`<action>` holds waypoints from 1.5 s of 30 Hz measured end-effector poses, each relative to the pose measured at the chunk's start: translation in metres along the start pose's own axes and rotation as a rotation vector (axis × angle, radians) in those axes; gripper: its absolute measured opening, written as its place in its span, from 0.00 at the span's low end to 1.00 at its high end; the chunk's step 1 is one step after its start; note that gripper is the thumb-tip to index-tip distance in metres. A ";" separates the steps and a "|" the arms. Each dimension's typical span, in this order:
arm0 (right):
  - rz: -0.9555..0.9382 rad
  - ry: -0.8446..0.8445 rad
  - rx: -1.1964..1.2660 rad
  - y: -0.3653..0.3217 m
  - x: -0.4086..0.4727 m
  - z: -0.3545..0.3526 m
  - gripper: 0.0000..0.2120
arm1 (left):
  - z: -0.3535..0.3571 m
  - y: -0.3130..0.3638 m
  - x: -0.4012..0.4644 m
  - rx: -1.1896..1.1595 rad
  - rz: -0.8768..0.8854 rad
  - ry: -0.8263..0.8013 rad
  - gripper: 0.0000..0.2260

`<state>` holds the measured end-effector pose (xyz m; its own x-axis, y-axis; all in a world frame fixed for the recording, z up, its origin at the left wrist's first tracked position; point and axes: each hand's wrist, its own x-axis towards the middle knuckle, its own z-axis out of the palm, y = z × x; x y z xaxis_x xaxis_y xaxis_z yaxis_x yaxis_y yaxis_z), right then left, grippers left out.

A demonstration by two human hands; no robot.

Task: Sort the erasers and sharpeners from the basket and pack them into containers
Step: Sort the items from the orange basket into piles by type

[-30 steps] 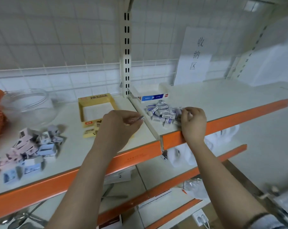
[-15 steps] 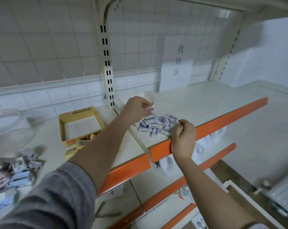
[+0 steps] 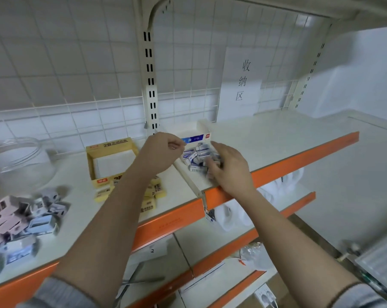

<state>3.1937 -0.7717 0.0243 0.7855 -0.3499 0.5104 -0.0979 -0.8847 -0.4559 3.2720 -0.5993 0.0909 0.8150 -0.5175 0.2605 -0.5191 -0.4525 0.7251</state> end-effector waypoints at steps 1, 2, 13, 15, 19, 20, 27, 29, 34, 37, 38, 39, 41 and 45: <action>-0.038 -0.112 -0.070 -0.004 0.007 0.003 0.26 | -0.005 -0.002 -0.009 -0.003 -0.002 0.004 0.08; -0.051 -0.216 -0.127 -0.006 0.013 0.006 0.25 | -0.010 -0.004 -0.017 -0.005 -0.006 0.001 0.08; 0.049 -0.449 -0.265 -0.018 0.044 0.010 0.19 | -0.046 -0.016 -0.059 0.145 -0.109 0.057 0.08; 0.084 -0.483 -0.345 -0.029 0.043 0.009 0.19 | -0.057 -0.018 -0.068 0.183 -0.116 0.066 0.09; 0.096 -0.378 -0.320 -0.076 0.043 -0.003 0.16 | -0.099 -0.031 -0.089 0.260 -0.095 0.131 0.08; 0.086 -0.355 -0.261 -0.094 0.042 -0.006 0.15 | -0.113 -0.035 -0.095 0.279 -0.088 0.159 0.08; -0.089 -0.335 -0.035 -0.236 0.022 0.024 0.15 | -0.223 -0.105 -0.154 0.332 -0.171 0.324 0.08; -0.125 -0.321 0.020 -0.281 0.013 0.043 0.13 | -0.256 -0.137 -0.172 0.386 -0.198 0.315 0.08; -0.193 -0.351 0.122 -0.388 0.000 0.093 0.12 | -0.333 -0.202 -0.213 0.485 -0.258 0.253 0.08; -0.269 -0.432 0.094 -0.437 0.001 0.119 0.12 | -0.361 -0.227 -0.225 0.489 -0.310 0.248 0.07; -0.296 -0.464 0.071 -0.449 0.002 0.128 0.12 | -0.367 -0.233 -0.227 0.490 -0.320 0.250 0.07; -0.323 -0.502 0.039 -0.460 0.004 0.138 0.12 | -0.372 -0.238 -0.228 0.489 -0.335 0.259 0.07; -0.376 -0.621 -0.086 -0.475 0.009 0.159 0.12 | -0.375 -0.242 -0.230 0.500 -0.378 0.283 0.08; -0.436 -0.860 -0.398 -0.490 0.015 0.199 0.19 | -0.371 -0.243 -0.230 0.546 -0.442 0.289 0.09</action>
<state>3.3753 -0.2824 0.1099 0.9559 0.2241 -0.1898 0.2275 -0.9738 -0.0039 3.3060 -0.1005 0.0909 0.9728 -0.0281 0.2300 -0.1213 -0.9076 0.4020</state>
